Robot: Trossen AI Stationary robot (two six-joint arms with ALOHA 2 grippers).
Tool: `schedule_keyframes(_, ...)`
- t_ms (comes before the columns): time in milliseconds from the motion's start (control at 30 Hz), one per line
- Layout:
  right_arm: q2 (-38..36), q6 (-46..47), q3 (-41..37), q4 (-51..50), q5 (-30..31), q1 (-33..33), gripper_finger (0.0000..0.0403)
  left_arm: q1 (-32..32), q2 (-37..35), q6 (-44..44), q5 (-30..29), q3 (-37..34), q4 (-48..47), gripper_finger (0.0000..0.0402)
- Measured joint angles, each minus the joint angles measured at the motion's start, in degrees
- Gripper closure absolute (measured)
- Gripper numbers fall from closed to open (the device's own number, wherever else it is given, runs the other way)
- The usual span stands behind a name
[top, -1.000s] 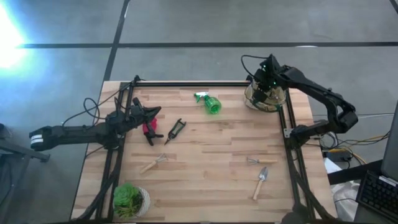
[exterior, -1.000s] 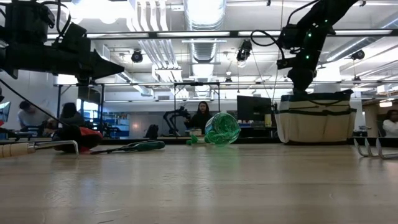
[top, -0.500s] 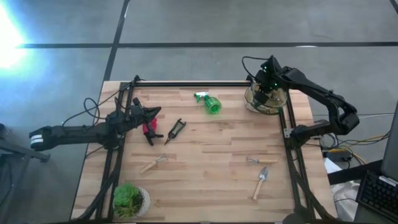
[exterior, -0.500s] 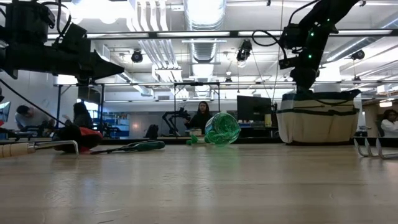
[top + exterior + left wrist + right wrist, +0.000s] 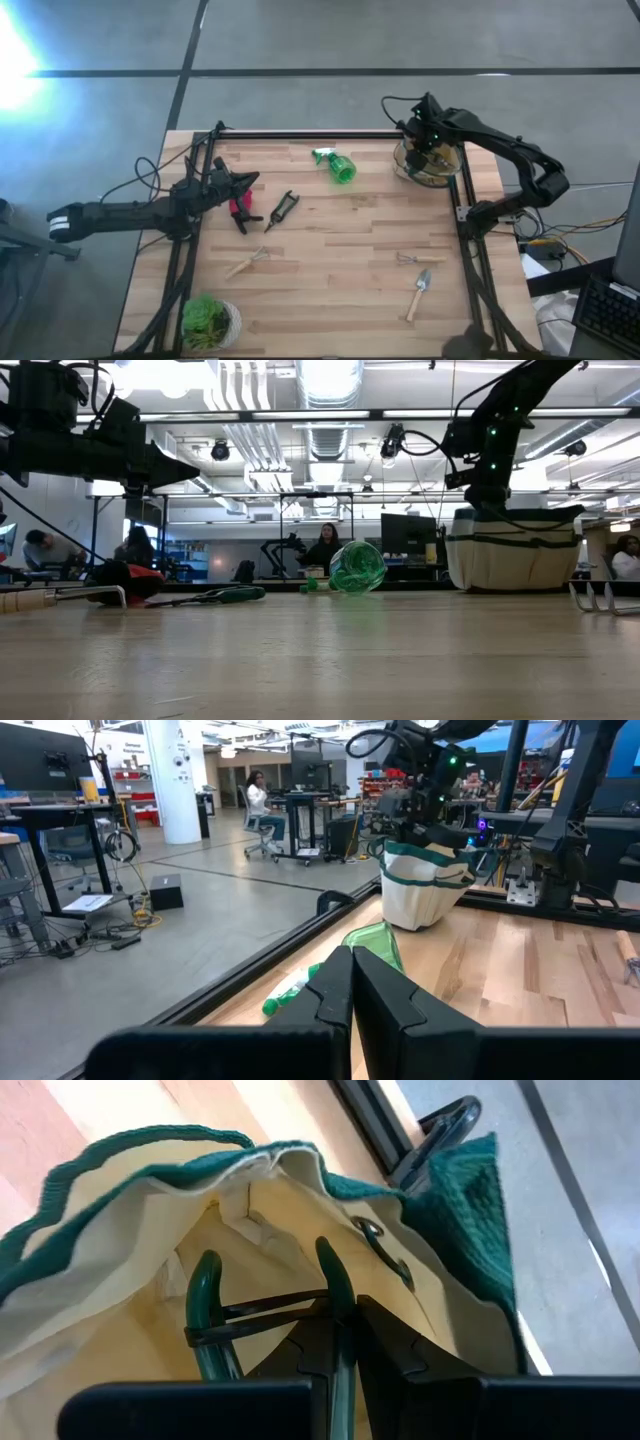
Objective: Pick & Place Garden tools in Gardening bag
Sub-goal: Put the right shear scissors into the gardening bag, then adjust the gardening bag
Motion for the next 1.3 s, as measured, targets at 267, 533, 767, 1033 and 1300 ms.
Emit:
schedule_keyframes(267,1.9,-0.2,0.0,0.4,-0.1,0.0,0.0385,0.0,0.0,0.0,0.0,0.0,-0.1,0.0387)
schedule_keyframes(533,1.9,-0.2,0.0,0.4,0.0,0.0,0.0385,0.0,0.0,0.0,0.0,0.0,-0.2,0.0387)
schedule_keyframes(767,1.9,-0.6,0.0,0.4,0.0,0.0,0.0385,0.0,0.0,0.0,0.0,0.0,-0.2,0.0387)
schedule_keyframes(1033,1.9,-1.2,0.0,0.3,0.1,0.0,0.0356,0.0,0.0,0.0,0.0,0.0,-0.2,0.0387)
schedule_keyframes(1300,1.9,-1.0,0.0,0.3,0.1,0.0,0.0309,0.0,0.0,0.0,0.0,0.0,-0.2,0.0387)
